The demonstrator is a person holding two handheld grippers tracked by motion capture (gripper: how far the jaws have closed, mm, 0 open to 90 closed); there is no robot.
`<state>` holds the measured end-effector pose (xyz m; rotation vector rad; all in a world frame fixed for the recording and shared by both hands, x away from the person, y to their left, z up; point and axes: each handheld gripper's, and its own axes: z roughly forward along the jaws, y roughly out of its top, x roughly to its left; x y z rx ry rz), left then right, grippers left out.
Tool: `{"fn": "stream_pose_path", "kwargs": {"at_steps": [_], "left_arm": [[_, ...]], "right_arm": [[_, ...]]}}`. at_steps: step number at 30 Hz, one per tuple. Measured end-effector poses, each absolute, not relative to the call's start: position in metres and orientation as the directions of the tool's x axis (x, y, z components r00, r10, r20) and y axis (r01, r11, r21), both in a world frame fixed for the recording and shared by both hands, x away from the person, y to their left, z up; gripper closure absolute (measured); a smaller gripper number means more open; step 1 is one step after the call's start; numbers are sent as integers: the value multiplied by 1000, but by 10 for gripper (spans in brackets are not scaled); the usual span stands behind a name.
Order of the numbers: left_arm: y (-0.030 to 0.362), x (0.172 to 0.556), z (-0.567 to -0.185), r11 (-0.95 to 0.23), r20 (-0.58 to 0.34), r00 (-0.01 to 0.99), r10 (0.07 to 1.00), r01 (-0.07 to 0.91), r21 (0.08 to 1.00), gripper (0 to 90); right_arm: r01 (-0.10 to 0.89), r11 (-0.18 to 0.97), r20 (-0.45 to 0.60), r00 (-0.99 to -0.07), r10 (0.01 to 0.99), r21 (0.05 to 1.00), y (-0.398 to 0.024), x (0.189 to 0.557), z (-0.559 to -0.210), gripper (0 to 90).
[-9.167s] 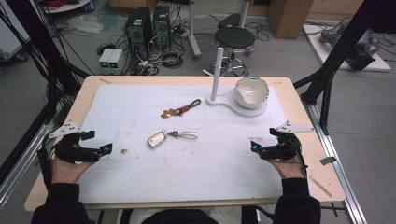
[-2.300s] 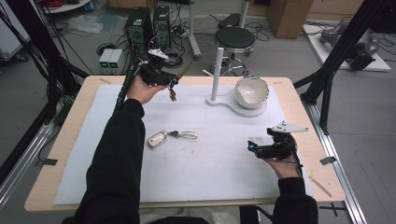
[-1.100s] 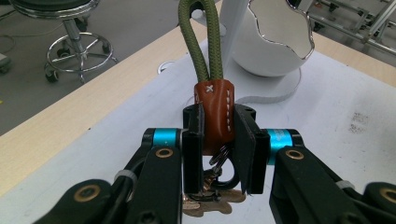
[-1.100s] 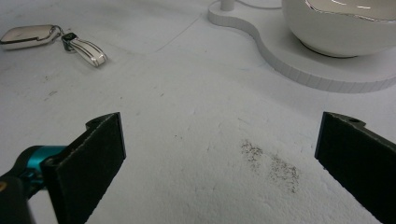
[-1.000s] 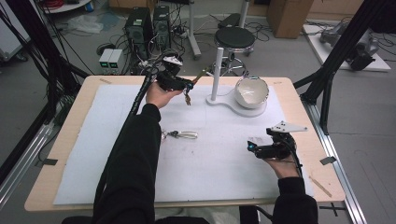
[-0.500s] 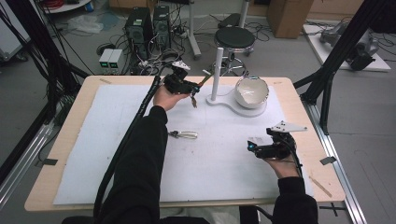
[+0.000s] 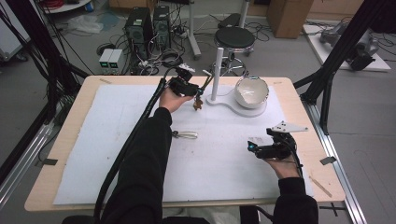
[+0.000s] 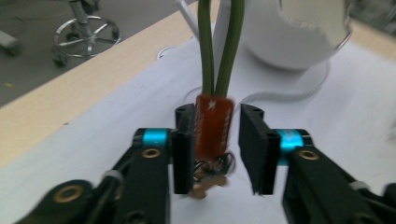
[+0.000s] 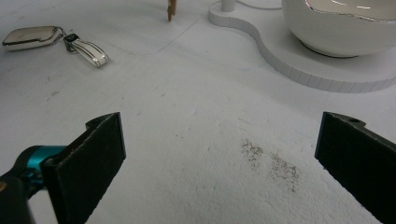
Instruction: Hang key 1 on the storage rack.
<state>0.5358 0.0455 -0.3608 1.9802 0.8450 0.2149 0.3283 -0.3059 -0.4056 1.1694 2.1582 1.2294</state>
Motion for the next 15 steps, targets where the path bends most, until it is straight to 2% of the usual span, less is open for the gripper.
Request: {"fn": "stream_pose_path", "kwargs": {"at_steps": [3,8,11,15], "left_arm": [[50,536,-357,-293,-204,747,633,475,830,448],[50,531,-351,-369,-126,756,642,449,814,128],[49,527,-348,-416,-86,750,656,454,788,31],[52,524,-342,-403,-98,753,651,451,796,17]], "right_arm": [[472,263,66,-573,817,842,-306,328,-405,8],[472,266,65,-575,815,840,-305,328,-406,8],[469,269,60,-576,815,841,-305,329,-406,8],[469,267,61,-575,816,842,-305,329,-406,8]]}}
